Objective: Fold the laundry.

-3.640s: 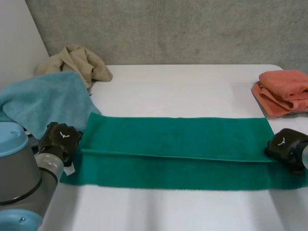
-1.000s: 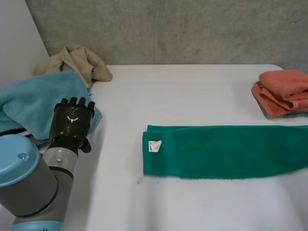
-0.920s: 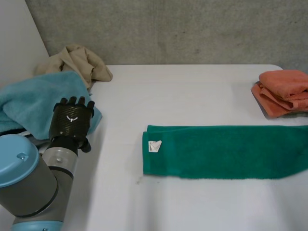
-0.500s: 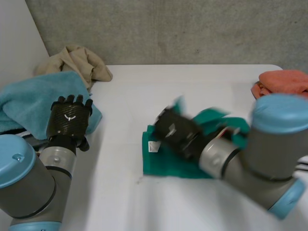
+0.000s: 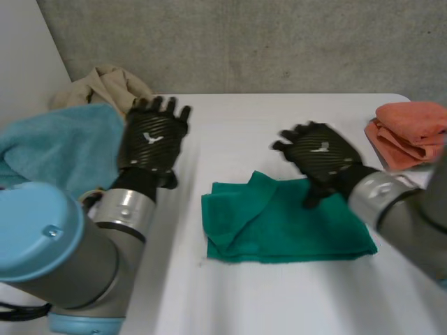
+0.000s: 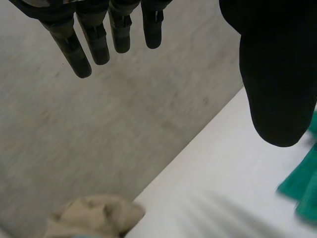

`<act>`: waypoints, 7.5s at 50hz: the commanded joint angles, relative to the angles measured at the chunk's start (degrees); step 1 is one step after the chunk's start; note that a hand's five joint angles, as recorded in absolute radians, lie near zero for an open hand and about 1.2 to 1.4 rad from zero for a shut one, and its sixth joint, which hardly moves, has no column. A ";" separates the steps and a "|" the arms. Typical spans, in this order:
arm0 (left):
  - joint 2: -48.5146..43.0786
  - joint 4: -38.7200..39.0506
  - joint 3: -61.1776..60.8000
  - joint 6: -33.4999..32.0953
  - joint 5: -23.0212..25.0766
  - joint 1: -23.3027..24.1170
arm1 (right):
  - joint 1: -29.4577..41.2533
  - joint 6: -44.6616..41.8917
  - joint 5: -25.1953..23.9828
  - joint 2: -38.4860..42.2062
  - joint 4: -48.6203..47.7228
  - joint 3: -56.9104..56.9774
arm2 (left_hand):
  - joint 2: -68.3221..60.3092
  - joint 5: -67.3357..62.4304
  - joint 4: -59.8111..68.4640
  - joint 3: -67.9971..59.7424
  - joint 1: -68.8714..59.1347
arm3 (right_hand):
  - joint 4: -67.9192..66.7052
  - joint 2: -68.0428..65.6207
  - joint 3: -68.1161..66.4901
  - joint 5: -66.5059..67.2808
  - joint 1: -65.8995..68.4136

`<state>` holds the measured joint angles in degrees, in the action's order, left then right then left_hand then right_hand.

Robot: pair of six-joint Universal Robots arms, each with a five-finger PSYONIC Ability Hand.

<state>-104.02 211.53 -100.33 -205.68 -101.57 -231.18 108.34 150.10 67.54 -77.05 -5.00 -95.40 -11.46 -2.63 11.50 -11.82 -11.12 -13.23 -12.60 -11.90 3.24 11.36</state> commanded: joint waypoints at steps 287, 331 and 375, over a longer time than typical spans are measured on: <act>0.83 -20.63 6.11 17.33 -8.21 -6.48 | -21.35 2.39 14.64 9.11 8.77 45.75 | 0.57 1.74 -0.62 0.94 0.24 | 3.23 2.60 1.90 -3.24 -1.36; 0.48 -20.63 9.36 17.07 -2.67 -16.41 | 2.23 12.05 14.38 6.56 5.09 0.31 | 0.74 1.91 -0.78 1.10 0.40 | 3.23 2.60 1.90 -3.24 -1.36; -18.95 -17.74 20.53 -6.13 -0.82 -26.80 | 2.05 8.63 12.18 3.83 -2.91 -5.76 | -68.54 -67.37 68.50 -68.18 -68.88 | 3.23 2.60 1.90 -3.24 -1.36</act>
<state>-125.38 192.12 -80.42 -212.08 -100.91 -261.78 110.78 159.99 79.58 -73.14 -7.74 -100.90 -65.78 -53.09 67.73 -65.31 -60.08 -13.26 -12.63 -11.93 3.42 11.41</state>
